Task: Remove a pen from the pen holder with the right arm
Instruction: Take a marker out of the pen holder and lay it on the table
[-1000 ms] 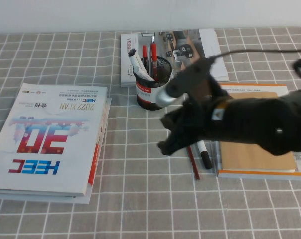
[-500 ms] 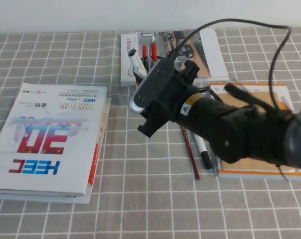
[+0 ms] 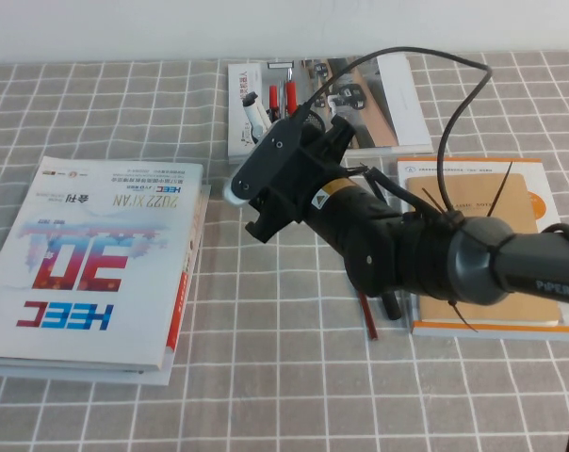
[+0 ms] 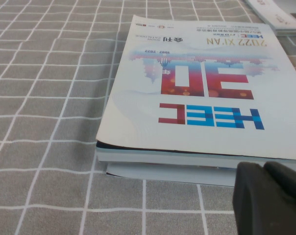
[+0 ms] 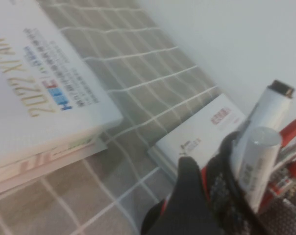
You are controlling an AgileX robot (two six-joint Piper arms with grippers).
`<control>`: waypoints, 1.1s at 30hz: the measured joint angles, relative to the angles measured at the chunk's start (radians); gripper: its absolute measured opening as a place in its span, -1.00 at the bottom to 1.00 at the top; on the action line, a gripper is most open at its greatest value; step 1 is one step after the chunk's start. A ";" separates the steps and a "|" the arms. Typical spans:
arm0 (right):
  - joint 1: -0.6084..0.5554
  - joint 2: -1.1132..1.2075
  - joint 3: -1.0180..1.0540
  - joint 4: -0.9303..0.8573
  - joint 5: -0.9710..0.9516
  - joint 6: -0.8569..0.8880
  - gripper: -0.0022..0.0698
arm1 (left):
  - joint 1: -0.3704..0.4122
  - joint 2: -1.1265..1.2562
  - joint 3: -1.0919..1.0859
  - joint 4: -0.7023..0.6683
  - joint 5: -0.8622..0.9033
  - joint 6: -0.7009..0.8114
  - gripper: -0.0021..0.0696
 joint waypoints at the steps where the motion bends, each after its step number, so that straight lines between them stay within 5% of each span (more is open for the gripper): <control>1: 0.000 0.004 -0.001 0.001 -0.018 0.000 0.27 | 0.000 0.000 0.000 0.000 0.000 0.000 -0.96; 33: -0.022 0.165 -0.239 0.061 -0.009 -0.037 0.25 | 0.000 0.000 0.000 0.000 0.000 0.000 -0.96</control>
